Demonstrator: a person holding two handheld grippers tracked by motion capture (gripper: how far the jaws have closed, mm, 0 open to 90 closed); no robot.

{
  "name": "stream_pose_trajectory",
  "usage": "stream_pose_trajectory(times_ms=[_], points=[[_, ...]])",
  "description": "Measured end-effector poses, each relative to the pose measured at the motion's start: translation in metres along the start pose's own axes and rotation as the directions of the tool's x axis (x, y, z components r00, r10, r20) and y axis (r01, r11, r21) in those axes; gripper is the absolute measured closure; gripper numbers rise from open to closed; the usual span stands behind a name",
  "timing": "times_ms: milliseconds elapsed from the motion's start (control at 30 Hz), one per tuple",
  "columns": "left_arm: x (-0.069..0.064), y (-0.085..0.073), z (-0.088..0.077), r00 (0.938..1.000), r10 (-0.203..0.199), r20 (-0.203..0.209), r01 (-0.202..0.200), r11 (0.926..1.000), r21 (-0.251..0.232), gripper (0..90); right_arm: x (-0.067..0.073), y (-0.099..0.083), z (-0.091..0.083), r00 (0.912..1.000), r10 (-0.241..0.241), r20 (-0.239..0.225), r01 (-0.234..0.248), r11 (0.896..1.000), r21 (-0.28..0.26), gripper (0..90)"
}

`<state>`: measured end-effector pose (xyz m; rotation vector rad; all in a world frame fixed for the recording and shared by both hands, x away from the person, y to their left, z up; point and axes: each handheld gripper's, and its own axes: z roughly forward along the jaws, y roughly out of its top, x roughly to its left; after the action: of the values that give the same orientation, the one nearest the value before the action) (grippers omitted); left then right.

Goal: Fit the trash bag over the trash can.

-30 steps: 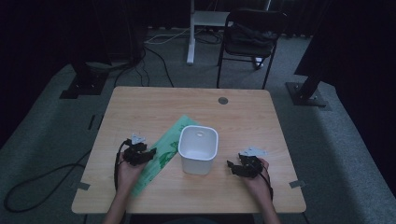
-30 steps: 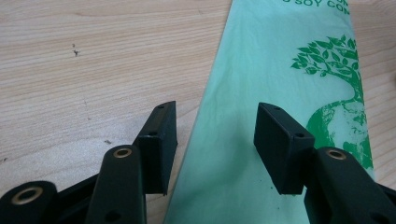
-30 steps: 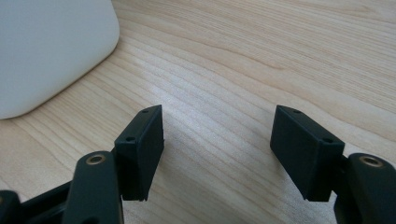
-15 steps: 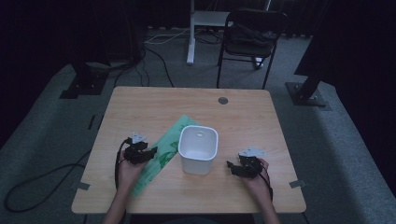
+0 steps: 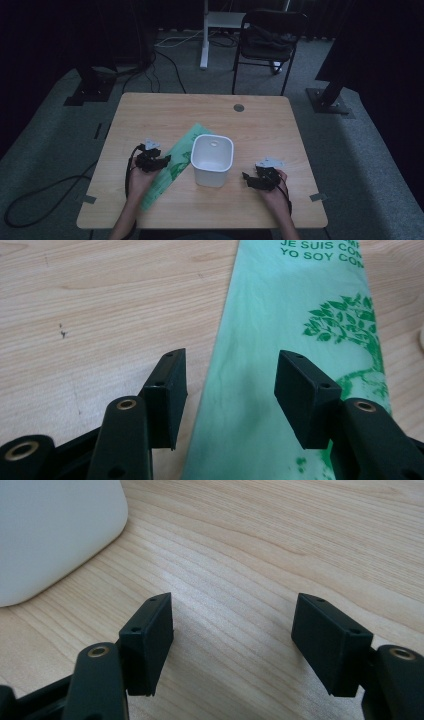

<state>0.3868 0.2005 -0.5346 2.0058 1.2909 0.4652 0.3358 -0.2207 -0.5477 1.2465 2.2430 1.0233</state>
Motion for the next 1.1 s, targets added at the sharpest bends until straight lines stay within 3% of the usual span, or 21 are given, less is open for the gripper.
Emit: stream_pose_trajectory(times_ms=[333,600,800,1100], points=[[0.000,0.004,0.007,0.9994,-0.009,0.033,0.008,0.9997,0.024,47.7,0.000,0.000,0.000,1.0000,0.000,0.001,0.000,1.000,0.000,32.4],[-0.013,0.003,0.006,0.9949,0.037,0.094,-0.041,0.9984,0.039,46.9,0.000,0.000,0.000,1.0000,-0.001,0.002,0.001,1.000,0.001,32.4],[-0.021,0.003,0.007,0.9916,0.045,0.121,-0.050,0.9982,0.034,46.8,0.001,0.000,0.000,1.0000,-0.005,0.005,0.005,1.000,0.002,32.3],[-0.035,0.000,0.008,0.9896,0.111,0.092,-0.113,0.9934,0.018,51.2,0.001,0.000,0.000,0.9999,-0.007,0.007,0.007,1.000,0.003,32.3]])
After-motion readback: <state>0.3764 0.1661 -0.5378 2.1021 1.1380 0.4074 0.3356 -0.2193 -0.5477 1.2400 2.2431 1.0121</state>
